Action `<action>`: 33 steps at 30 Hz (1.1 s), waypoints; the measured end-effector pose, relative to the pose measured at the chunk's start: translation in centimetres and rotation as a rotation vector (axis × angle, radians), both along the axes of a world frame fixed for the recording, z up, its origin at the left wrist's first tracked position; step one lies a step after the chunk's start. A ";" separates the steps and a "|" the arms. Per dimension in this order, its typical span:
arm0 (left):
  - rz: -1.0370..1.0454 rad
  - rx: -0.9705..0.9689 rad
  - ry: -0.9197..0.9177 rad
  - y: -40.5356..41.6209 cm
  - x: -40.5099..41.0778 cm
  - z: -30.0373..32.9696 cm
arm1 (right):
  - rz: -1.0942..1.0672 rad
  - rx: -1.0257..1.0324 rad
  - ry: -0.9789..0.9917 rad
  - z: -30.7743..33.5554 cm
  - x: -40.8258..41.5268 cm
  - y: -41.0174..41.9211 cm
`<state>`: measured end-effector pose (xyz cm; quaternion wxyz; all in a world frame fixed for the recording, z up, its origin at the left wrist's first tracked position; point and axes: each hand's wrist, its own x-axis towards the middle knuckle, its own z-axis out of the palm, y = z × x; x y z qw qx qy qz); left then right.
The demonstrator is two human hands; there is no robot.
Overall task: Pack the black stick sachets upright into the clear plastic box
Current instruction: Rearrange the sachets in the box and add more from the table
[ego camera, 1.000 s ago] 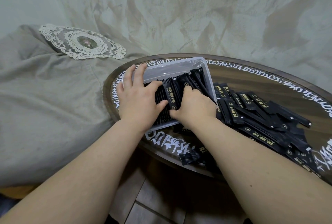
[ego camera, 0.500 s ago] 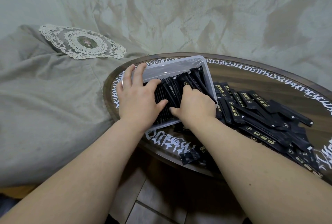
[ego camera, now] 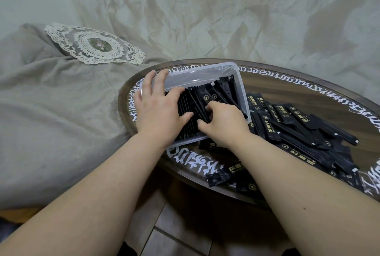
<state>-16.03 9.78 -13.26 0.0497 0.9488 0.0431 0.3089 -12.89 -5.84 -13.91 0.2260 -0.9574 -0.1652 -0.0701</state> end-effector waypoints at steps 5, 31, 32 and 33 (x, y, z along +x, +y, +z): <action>-0.003 -0.004 -0.006 0.1 -0.1 0.0 | 0.021 0.081 0.033 0.2 0.0 0.0; -0.013 -0.009 -0.029 0.1 0.0 -0.2 | -0.063 0.125 0.087 0.2 0.2 0.7; -0.014 -0.008 -0.030 0.0 0.0 -0.2 | -0.075 0.131 0.104 0.2 0.2 0.8; -0.014 -0.008 -0.032 0.0 0.0 -0.2 | -0.084 0.134 0.115 0.2 0.4 0.8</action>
